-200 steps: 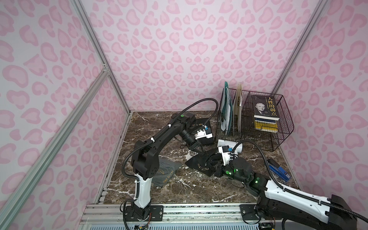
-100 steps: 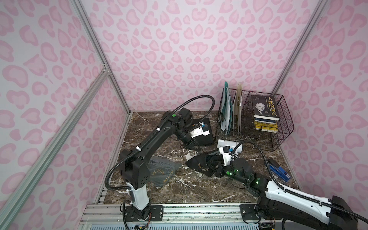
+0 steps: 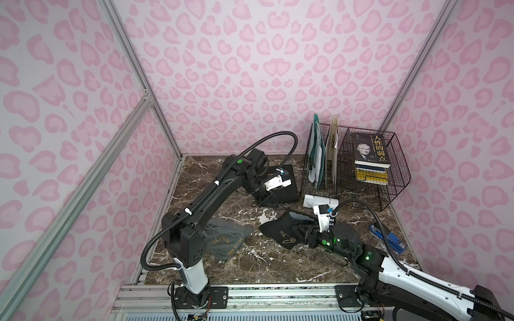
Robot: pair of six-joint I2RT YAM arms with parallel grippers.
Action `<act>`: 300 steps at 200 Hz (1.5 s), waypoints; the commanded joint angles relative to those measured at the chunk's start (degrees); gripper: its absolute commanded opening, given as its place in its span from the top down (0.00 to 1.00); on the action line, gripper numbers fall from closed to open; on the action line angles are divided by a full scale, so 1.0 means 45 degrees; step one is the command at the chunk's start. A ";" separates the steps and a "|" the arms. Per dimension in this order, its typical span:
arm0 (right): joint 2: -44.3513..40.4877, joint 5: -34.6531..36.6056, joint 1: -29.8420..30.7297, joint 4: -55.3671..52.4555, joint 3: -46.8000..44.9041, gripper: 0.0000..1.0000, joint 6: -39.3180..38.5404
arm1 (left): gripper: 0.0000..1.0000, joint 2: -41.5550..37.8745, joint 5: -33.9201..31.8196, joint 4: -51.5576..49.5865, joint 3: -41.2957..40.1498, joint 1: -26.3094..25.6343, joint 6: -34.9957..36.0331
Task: Pack away hair dryers
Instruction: Pull the drawstrings on both sides of the drawstring bag.
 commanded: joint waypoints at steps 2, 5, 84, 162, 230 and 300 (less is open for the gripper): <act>-0.0322 0.0159 -0.0095 -0.0525 -0.0027 0.46 0.0067 | 0.98 0.0286 -0.0411 0.0263 0.0811 0.0016 -0.0575; -0.0395 0.0196 -0.0109 -0.0638 -0.0008 0.45 0.0067 | 0.98 0.0347 -0.0435 0.0254 0.0916 0.0016 -0.0603; -0.2824 0.2284 -0.0501 -0.4560 0.0285 0.38 0.0391 | 0.98 0.1693 -0.1066 -0.1273 0.3698 0.0026 -0.0039; -0.3118 0.3558 -0.0736 -0.7722 0.0148 0.33 0.1273 | 0.98 0.1440 -0.0881 -0.2248 0.3378 0.0035 0.0966; -0.0823 0.3463 -0.0872 -0.7651 0.0724 0.31 0.0643 | 0.98 0.1550 -0.1163 -0.4018 0.3732 0.0075 0.2913; 0.0227 0.2496 -0.1025 -0.6500 0.1303 0.31 -0.1470 | 0.98 0.1100 -0.1924 -0.5387 0.3779 0.0421 0.5147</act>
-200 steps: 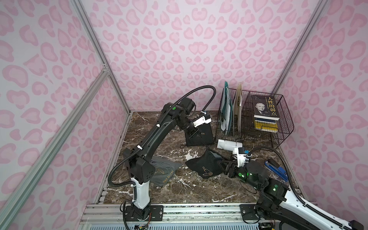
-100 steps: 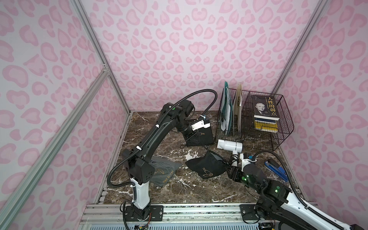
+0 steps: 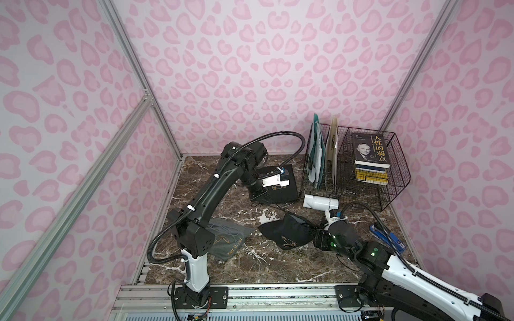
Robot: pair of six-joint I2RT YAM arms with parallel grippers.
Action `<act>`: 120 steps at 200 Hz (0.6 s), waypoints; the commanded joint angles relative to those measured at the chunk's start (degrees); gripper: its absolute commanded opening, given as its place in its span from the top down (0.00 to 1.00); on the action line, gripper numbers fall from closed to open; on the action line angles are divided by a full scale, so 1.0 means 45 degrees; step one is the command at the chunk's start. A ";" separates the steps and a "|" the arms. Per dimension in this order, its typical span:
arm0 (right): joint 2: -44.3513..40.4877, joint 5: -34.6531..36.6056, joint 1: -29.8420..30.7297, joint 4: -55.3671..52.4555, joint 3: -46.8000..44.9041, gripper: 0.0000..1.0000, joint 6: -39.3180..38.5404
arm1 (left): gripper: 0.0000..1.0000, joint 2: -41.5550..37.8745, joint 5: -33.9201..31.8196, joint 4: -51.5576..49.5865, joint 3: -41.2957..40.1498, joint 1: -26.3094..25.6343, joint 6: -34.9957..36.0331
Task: Pack away hair dryers
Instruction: Pull the drawstrings on both sides of the drawstring bag.
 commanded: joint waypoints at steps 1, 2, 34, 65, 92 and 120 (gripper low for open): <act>0.0192 -0.0370 -0.0113 0.0541 0.0035 0.31 -0.1026 | 0.98 -0.0183 -0.0398 -0.1022 0.0151 0.0132 0.1332; 0.0206 -0.0381 -0.0126 0.0547 0.0035 0.31 -0.1043 | 0.98 -0.0195 -0.0428 -0.1040 0.0141 0.0143 0.1382; 0.0255 -0.0634 -0.0257 0.0894 0.0079 0.30 -0.1655 | 0.98 -0.0320 -0.0931 -0.1772 0.0132 0.0340 0.2517; 0.0216 -0.1569 -0.0602 0.1485 -0.0050 0.30 -0.2392 | 0.98 -0.0419 -0.1057 -0.2154 0.0091 0.0525 0.3034; 0.0538 -0.1501 -0.0989 0.1511 -0.0077 0.30 -0.2650 | 0.98 -0.0572 -0.1264 -0.2327 -0.0106 0.0584 0.3325; 0.1542 -0.1529 -0.1461 0.1520 0.0113 0.31 -0.2802 | 0.98 -0.0868 -0.1525 -0.2266 -0.0486 0.0584 0.3514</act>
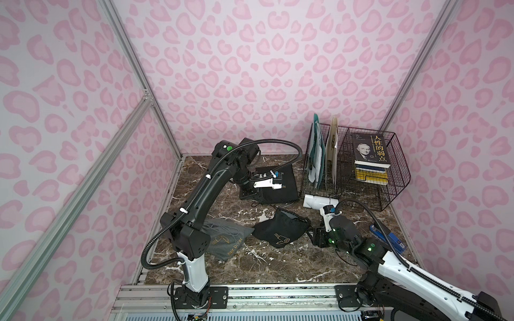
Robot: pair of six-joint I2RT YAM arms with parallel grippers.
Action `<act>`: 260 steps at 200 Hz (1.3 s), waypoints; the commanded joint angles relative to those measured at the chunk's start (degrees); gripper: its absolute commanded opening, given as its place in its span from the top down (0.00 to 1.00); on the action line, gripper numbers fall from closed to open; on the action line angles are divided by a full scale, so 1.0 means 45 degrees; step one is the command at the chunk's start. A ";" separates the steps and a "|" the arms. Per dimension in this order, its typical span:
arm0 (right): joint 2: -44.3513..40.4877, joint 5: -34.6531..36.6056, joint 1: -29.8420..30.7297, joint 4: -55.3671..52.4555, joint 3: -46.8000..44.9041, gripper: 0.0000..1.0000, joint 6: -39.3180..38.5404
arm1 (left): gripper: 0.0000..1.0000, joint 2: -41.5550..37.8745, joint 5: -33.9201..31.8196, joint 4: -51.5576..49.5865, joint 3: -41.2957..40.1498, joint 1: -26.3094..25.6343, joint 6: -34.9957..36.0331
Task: Pack away hair dryers
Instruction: Pull the drawstrings on both sides of the drawstring bag.
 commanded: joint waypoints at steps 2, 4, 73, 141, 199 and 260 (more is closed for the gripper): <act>0.0629 0.0063 -0.0198 0.0275 0.0128 0.31 -0.0380 | 0.98 -0.0298 -0.0276 -0.2239 -0.0220 0.0026 0.0475; 0.0684 0.0086 -0.0199 0.0303 0.0132 0.31 -0.0395 | 0.98 -0.0302 -0.0281 -0.2269 -0.0228 0.0026 0.0493; 0.2464 0.0371 -0.0219 0.0677 0.0858 0.31 -0.1494 | 0.98 -0.0780 -0.0014 -0.2483 -0.0609 0.0026 0.0623; 0.3801 -0.0012 -0.0253 0.1258 0.1382 0.33 -0.2644 | 0.98 -0.1229 0.0088 -0.2845 -0.0851 -0.0033 0.0965; 0.3853 -0.0650 -0.0270 0.1694 0.1687 0.35 -0.3426 | 0.98 -0.1895 -0.0175 -0.2840 -0.1891 -0.0343 0.1382; 0.4685 0.0009 -0.0375 0.0727 0.2249 0.54 -0.3538 | 0.98 -0.2491 -0.0437 -0.2845 -0.2407 -0.0614 0.1482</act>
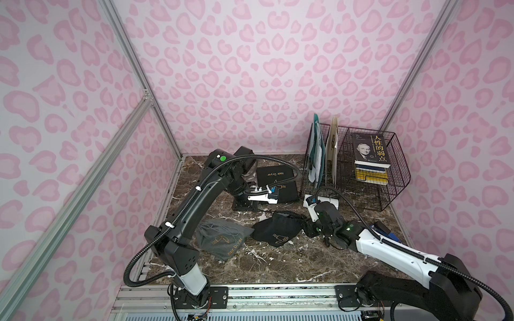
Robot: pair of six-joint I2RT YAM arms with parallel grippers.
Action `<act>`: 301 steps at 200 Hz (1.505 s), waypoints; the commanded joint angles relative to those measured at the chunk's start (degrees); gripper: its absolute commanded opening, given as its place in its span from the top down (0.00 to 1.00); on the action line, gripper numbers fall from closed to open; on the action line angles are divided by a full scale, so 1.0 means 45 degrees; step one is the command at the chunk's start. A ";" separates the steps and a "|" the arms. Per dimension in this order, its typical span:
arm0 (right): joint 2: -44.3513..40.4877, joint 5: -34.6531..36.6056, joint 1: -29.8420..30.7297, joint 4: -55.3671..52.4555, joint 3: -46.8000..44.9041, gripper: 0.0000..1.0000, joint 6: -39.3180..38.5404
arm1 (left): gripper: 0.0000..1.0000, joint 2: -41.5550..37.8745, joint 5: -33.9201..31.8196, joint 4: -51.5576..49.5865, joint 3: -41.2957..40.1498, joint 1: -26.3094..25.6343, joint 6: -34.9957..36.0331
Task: Pack away hair dryers
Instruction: Pull the drawstrings on both sides of the drawstring bag.
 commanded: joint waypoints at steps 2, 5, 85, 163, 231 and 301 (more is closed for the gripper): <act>0.0344 0.0388 0.0009 -0.0563 0.0204 0.54 -0.0191 | 0.98 -0.0354 -0.0069 -0.2840 -0.0152 -0.0074 0.0229; 0.0369 0.0380 0.0000 -0.0602 0.0241 0.54 -0.0191 | 0.98 -0.0386 -0.0074 -0.2837 -0.0168 -0.0092 0.0238; -0.0129 -0.1094 -0.0021 -0.0113 -0.0016 0.61 -0.0227 | 0.98 -0.1071 -0.0363 -0.2837 -0.0621 -0.0230 0.0414; 0.0263 -0.1512 -0.0021 -0.0808 0.0155 0.89 -0.0115 | 0.98 -0.1203 -0.0602 -0.2839 -0.0664 -0.0231 0.0410; 0.0690 -0.1371 0.0001 -0.2508 0.1108 1.00 0.0497 | 0.98 -0.1078 -0.1034 -0.2598 -0.0832 -0.0231 0.0396; 0.0103 -0.1615 0.0365 -0.2647 0.0867 0.98 0.1059 | 0.98 -0.0794 -0.1310 -0.2381 -0.0324 -0.0212 0.0347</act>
